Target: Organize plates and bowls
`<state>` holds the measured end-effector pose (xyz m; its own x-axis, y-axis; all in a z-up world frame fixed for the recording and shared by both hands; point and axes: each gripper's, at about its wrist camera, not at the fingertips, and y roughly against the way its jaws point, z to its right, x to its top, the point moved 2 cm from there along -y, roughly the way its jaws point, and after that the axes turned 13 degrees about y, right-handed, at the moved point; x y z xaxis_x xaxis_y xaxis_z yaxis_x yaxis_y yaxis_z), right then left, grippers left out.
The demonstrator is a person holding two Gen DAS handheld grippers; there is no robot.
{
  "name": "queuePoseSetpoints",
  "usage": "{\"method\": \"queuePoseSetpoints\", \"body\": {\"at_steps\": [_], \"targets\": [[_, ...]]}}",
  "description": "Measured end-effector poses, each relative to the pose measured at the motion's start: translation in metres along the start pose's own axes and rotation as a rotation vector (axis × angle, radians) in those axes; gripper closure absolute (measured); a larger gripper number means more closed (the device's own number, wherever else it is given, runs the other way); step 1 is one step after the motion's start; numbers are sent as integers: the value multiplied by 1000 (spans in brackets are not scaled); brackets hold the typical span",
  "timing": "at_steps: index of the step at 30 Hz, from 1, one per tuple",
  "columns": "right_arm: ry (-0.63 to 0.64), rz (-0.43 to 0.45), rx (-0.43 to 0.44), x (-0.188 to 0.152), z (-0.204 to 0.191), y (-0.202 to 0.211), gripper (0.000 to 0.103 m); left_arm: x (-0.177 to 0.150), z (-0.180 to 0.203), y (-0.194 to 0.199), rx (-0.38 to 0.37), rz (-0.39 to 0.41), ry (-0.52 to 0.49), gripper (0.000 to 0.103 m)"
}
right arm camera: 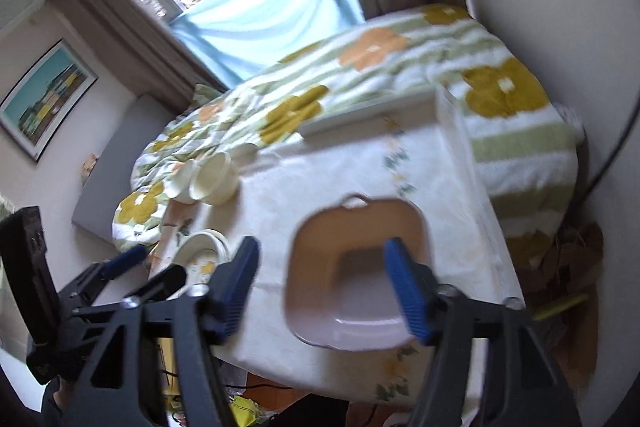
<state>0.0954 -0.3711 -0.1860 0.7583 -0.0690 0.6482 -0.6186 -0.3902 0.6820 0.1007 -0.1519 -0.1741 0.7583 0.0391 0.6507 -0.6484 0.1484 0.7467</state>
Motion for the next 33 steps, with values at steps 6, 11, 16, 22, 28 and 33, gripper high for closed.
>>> {"method": "queuePoseSetpoints", "body": {"at_steps": [6,11,16,22,28,33], "targets": [[142,57,39,47,-56,-16,0,37,-66,14,51,39,77,0],[209,13,9,85,-95,-53,0,71,-126,6,55,30,129,0],[220,-55,-41,117,-118,-112,0,112,-192,-35,37,-29,252,0],[160,-186,-4,133,-129,-202,0,128,-246,-113,-15,-157,398,0],[108,-298,-16,124,-132,-282,9,127,-265,-189,-64,-283,416,17],[67,-384,-4,106,-135,-326,41,123,-266,-237,-107,-365,395,44]]}}
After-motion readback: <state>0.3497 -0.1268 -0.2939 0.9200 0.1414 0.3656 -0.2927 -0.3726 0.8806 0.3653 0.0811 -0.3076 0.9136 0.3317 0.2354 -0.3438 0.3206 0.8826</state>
